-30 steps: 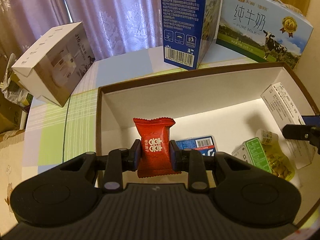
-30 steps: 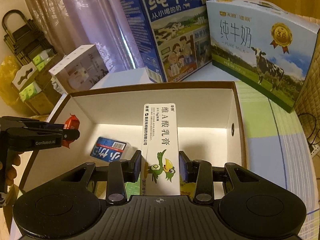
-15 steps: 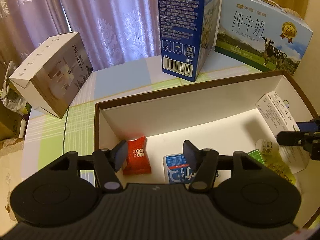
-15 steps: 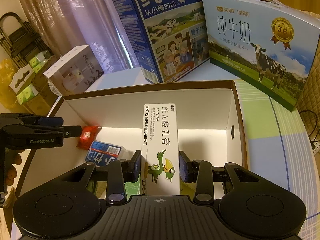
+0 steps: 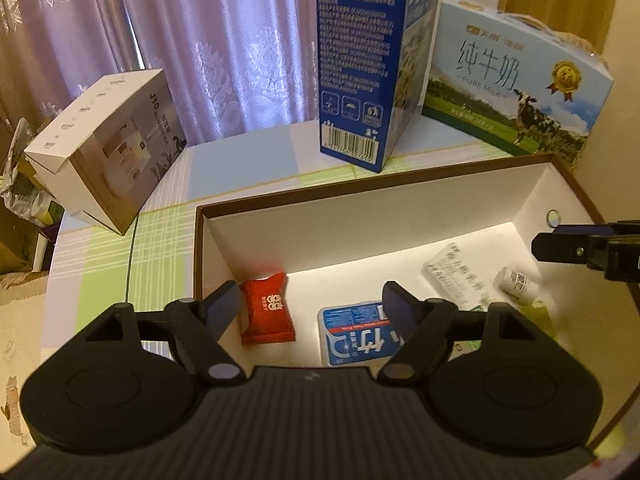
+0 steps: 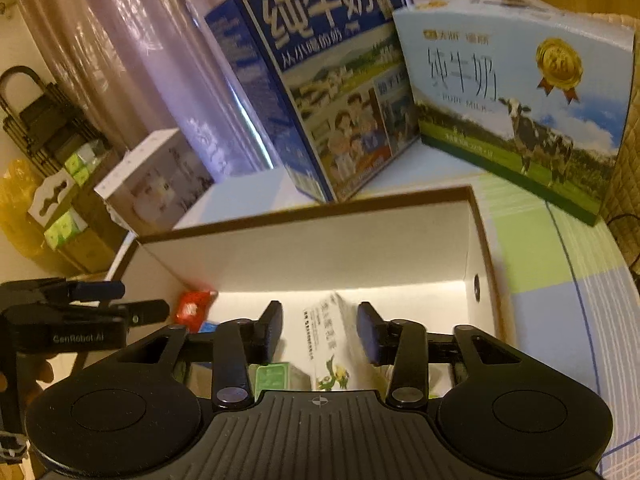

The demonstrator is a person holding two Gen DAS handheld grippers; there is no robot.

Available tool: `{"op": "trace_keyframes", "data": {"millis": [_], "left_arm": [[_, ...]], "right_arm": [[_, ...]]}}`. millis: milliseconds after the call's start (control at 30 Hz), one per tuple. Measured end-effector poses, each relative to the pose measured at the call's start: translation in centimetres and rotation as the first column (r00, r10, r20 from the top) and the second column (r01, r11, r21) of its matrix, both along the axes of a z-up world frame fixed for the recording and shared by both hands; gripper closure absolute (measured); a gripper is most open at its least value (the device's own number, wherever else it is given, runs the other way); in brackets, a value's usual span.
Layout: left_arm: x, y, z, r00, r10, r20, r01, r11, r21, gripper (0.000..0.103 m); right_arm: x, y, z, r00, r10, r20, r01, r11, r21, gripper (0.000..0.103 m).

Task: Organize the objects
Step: 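Lower and release the candy with the left tool while the right releases the ointment box, then withdraw both tools from the box toward the blue tube and hair tie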

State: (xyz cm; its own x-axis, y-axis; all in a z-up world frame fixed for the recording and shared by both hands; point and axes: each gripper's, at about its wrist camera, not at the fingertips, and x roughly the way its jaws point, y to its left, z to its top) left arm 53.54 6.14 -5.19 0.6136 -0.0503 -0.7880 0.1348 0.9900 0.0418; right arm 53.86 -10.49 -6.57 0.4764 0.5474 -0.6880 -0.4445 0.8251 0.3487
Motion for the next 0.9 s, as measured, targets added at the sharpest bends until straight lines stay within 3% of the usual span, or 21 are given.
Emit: {"op": "trace_keyframes", "data": {"millis": [100,300,600,900], "left_arm": [[-0.9,0.1,0.7,1.000,0.007,0.008,-0.007,1.000,-0.019,0.019],[-3.1,0.4,1.6,0.999,0.041,-0.009,-0.042,0.997,-0.065,0.015],[-7.8,1.8,2.8,0.990,0.129,-0.049,-0.136,0.977,-0.167,0.014],[-12.9,2.1,3.9,0.984,0.167,-0.062,-0.177,0.961,-0.211,0.014]], "right_arm": [[-0.6,-0.2,0.7,1.000,0.010,0.007,-0.010,1.000,-0.001,0.051],[-2.9,-0.5,1.0,0.999,0.049,0.012,-0.049,0.998,-0.044,0.044],[-6.9,-1.8,1.7,0.998,0.059,0.014,-0.058,0.998,-0.033,0.042],[-10.3,-3.5,3.2,0.999,0.041,0.024,-0.040,0.999,-0.006,0.041]]}}
